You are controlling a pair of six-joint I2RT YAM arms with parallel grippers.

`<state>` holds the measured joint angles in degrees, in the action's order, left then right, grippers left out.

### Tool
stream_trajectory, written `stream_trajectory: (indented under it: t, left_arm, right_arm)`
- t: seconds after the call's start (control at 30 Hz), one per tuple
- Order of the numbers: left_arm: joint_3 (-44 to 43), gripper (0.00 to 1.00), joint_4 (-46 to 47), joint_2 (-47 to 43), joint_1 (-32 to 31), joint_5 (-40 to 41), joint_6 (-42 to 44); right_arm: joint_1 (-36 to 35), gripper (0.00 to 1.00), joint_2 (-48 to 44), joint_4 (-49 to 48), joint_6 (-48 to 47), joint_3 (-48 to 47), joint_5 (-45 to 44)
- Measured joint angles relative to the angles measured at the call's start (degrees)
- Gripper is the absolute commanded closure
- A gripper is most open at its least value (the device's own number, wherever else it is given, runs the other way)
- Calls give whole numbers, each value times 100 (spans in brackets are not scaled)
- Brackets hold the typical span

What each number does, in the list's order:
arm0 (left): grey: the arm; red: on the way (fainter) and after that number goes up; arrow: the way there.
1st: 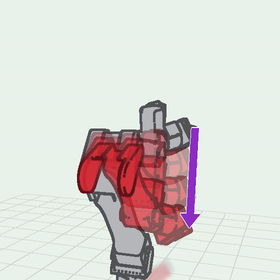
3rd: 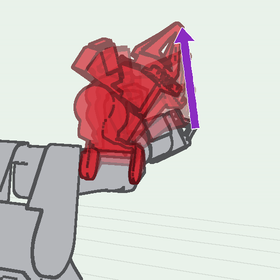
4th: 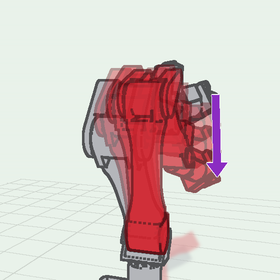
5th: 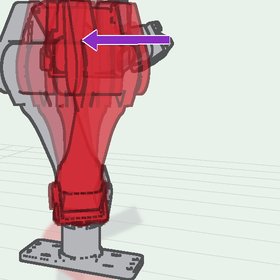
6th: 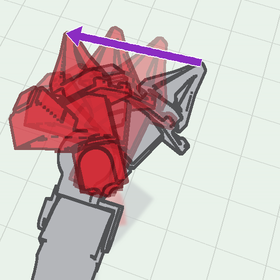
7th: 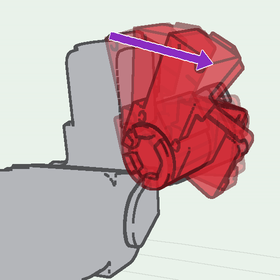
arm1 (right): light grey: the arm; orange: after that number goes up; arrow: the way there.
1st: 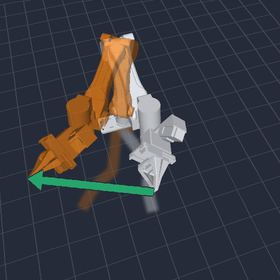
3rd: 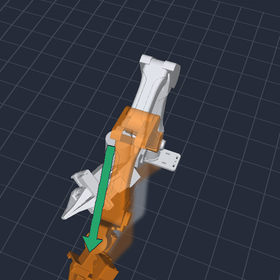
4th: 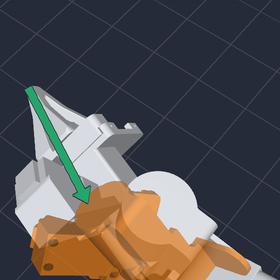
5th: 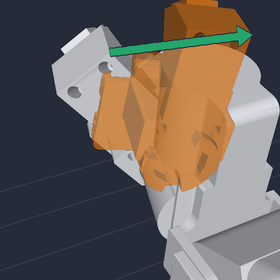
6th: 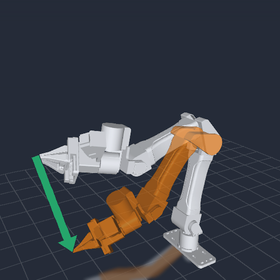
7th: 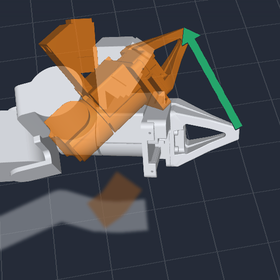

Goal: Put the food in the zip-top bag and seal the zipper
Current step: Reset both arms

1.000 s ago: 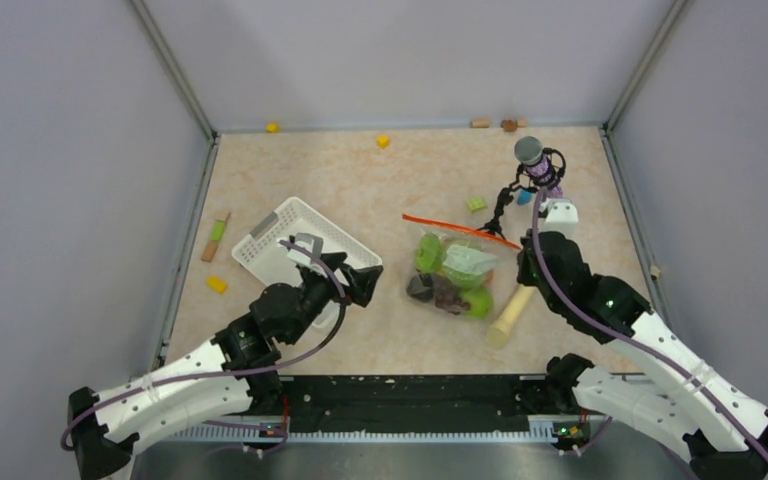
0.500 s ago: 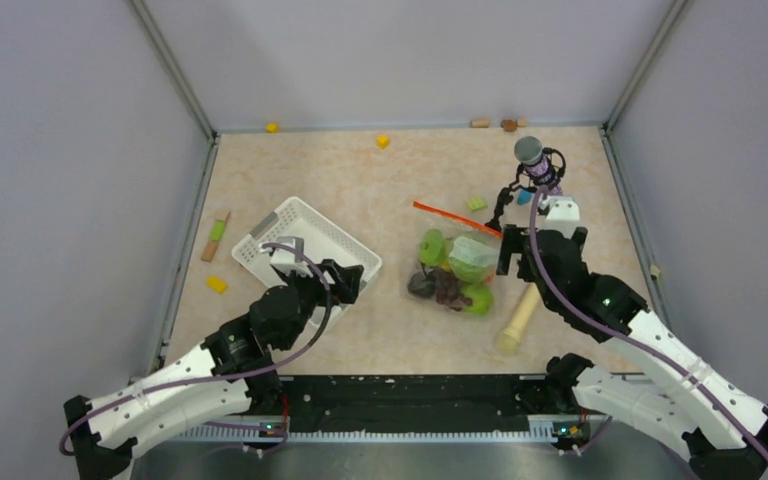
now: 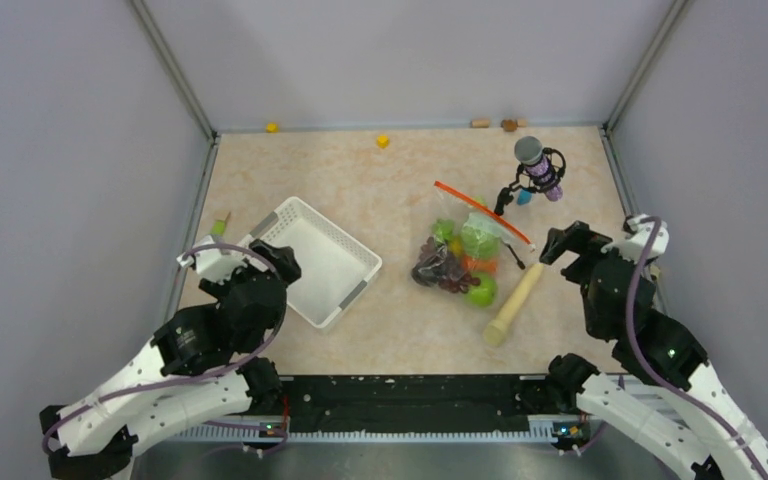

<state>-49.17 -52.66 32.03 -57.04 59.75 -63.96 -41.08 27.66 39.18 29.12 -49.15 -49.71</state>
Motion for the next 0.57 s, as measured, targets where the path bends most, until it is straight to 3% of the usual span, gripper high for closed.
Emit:
stream_trajectory:
  t: [0.23, 0.57]
  left_arm:
    - [-111, 3, -1576, -72, 0, 483, -1001]
    - [46, 3, -1716, -791, 0, 568, -743]
  right_arm:
    - [0, 1, -439, -35, 109, 162, -236]
    - [0, 1, -422, 9, 160, 192, -280]
